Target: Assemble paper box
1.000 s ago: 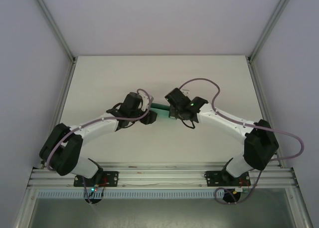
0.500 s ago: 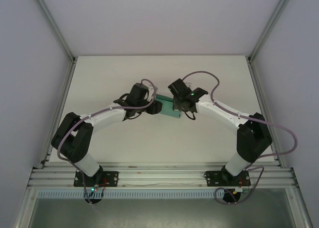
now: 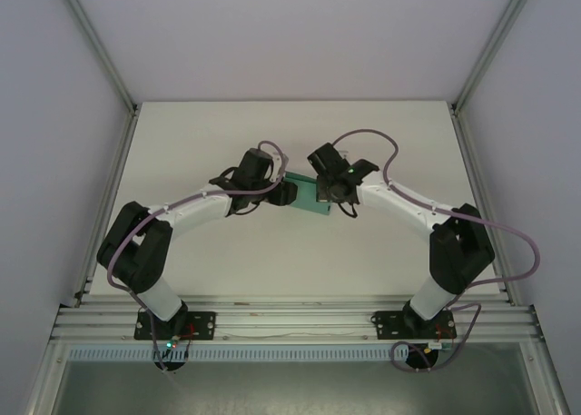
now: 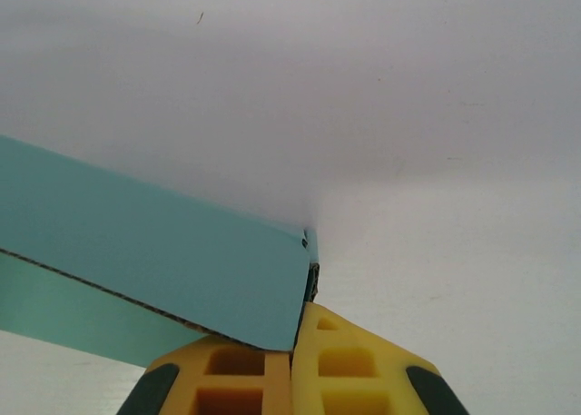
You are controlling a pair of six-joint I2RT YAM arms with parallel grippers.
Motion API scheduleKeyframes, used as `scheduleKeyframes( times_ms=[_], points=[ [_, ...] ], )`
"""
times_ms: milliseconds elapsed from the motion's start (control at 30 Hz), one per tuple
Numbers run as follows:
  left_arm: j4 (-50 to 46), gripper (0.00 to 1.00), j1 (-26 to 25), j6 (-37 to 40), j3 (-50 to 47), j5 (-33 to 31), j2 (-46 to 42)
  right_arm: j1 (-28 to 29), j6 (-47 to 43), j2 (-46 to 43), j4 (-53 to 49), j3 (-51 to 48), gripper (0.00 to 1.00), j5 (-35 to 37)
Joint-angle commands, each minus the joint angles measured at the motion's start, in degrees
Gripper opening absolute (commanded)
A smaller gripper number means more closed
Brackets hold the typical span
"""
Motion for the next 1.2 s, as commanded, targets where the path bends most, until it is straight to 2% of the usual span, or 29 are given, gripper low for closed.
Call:
scheduleKeyframes(
  times_ms=[0, 100, 233, 400, 467, 600, 700, 767, 833, 900, 1067, 1167],
  points=[
    [-4.7, 0.61, -1.2, 0.6, 1.5, 3.5, 0.6, 1.1, 0.2, 2.7, -0.7, -4.3, 0.0, -6.7],
    [-7.5, 0.77, -1.2, 2.0, 2.2, 1.7, -1.6, 1.0, -0.5, 2.2, -1.0, -4.1, 0.0, -5.5],
    [-14.1, 0.91, -1.2, 5.2, 4.0, -0.9, -5.0, 1.0, -1.4, 2.4, -2.0, -2.6, 0.0, -6.0],
    [-23.2, 1.0, 1.4, 9.6, 5.4, -9.5, -10.7, 1.1, -2.8, 3.2, -5.7, 0.0, 0.0, -7.4],
    [-24.4, 1.0, 4.5, 12.4, 5.2, -8.8, -11.9, 0.9, -3.3, 3.5, -6.7, 0.7, 0.0, -8.8],
    [-22.3, 0.94, 9.4, 20.2, 4.7, -2.6, -11.0, -0.1, -5.0, 4.3, -7.5, 2.0, 0.0, -13.3],
    [-21.4, 0.89, 9.6, 25.9, 5.7, 2.7, -9.4, -0.4, -5.7, 5.5, -9.2, 3.7, 0.0, -12.8],
    [-22.8, 0.83, 9.5, 27.0, 7.4, 4.8, -8.1, -0.4, -5.6, 6.2, -10.1, 4.3, 0.0, -12.0],
    [-23.3, 0.77, 9.5, 26.8, 8.4, 4.6, -6.8, -0.4, -5.6, 6.5, -9.7, 4.2, 0.0, -12.5],
    [-22.9, 0.65, 9.5, 26.0, 8.9, 3.4, -5.8, -0.4, -5.7, 6.6, -8.9, 3.7, 0.0, -13.7],
    [-22.6, 0.47, 9.5, 26.3, 10.1, 2.0, -3.8, -0.4, -6.4, 6.5, -9.4, 3.9, 0.0, -13.2],
    [-22.2, 0.45, 9.5, 26.8, 10.1, 2.1, -3.7, -0.3, -6.8, 7.0, -9.8, 4.6, 0.0, -13.6]
  ],
)
